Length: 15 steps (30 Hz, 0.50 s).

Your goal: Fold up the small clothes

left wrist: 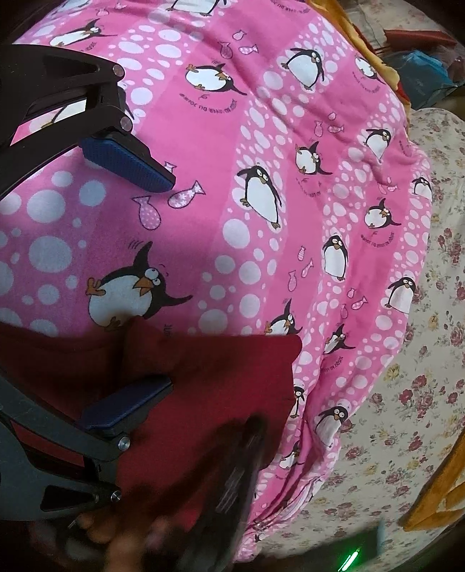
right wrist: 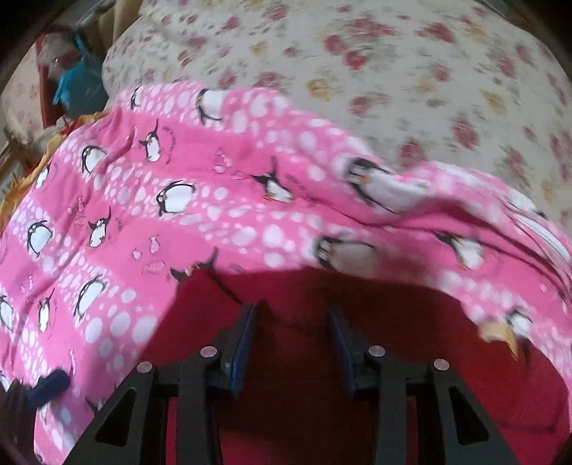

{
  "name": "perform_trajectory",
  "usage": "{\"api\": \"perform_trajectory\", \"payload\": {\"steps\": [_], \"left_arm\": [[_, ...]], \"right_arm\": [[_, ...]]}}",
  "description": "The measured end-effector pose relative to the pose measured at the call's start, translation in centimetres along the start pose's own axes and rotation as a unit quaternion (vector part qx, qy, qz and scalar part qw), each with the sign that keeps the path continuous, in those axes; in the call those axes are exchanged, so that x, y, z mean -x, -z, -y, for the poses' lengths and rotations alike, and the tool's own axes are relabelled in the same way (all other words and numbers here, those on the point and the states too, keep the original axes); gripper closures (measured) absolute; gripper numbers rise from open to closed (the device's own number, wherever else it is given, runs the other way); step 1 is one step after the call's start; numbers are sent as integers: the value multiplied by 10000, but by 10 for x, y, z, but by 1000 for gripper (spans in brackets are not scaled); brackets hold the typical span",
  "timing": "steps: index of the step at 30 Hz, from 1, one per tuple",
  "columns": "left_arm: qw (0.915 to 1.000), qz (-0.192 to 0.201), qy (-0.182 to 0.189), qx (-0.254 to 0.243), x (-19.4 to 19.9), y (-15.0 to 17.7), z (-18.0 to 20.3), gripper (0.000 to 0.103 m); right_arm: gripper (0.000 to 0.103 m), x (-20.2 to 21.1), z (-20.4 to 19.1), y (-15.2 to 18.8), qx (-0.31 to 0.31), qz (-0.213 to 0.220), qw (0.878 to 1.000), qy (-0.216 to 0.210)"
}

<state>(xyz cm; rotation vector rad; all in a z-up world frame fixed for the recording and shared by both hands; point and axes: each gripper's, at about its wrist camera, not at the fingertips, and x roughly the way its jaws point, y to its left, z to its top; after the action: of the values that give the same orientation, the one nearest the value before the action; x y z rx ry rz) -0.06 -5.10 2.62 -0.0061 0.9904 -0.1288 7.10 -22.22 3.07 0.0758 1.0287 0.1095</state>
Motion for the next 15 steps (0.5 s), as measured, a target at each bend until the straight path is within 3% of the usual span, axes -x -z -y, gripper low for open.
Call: {"api": "perform_trajectory", "payload": {"steps": [7,15], "left_arm": [[9999,72,-92,-23,3,3,2,1],[9992,318,-56,-244,17,7,7,1]], "right_arm": [[64,65,45,60,-134,-107,9997,160],[63,96,79,106,-515,-263,9977,359]]}}
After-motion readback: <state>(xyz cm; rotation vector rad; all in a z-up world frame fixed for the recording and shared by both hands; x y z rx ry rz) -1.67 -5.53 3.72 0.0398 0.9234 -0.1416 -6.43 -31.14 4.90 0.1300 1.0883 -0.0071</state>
